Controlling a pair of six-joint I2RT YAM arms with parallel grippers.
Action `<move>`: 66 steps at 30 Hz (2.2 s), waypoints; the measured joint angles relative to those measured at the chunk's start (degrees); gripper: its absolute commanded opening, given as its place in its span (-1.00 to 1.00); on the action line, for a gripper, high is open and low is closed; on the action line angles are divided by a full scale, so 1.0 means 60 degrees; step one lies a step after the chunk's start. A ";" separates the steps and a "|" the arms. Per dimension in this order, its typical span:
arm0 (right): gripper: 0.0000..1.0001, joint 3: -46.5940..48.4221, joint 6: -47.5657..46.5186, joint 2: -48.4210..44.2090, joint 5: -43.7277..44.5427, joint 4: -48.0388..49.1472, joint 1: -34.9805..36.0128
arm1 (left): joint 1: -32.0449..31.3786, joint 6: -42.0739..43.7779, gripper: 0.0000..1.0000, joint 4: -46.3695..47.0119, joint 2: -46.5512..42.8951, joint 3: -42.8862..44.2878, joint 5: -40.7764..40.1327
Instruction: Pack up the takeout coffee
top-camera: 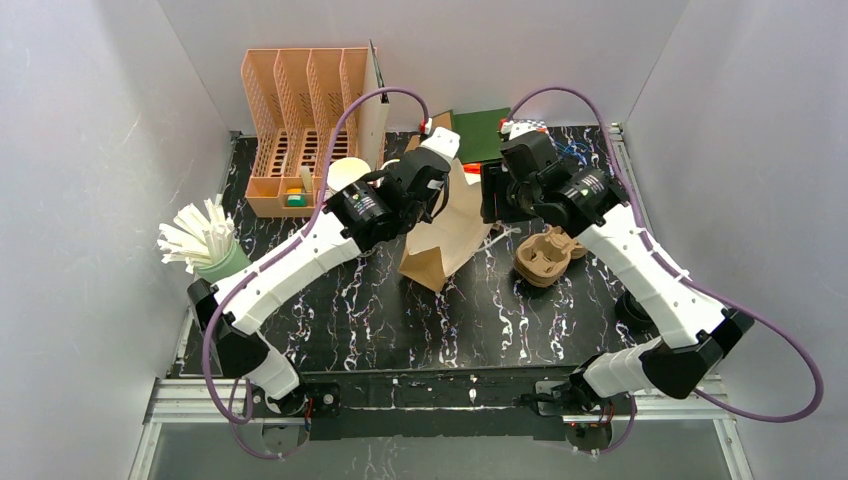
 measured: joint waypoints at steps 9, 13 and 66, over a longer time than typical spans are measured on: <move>0.28 0.0033 -0.0091 0.0182 -0.0652 0.0080 0.0000 | 0.0051 -0.0441 -0.74 -0.0007 -0.0109 -0.0117 0.0794; 0.03 0.0076 -0.0098 0.0178 -0.0634 0.0069 0.0000 | 0.0084 -0.0535 -0.62 -0.0011 -0.0233 -0.0135 0.0838; 0.96 -0.0412 -0.3439 0.0648 -0.3428 0.3402 -0.0321 | 0.0776 -0.0015 -1.00 0.0022 -0.0783 -0.1821 0.1854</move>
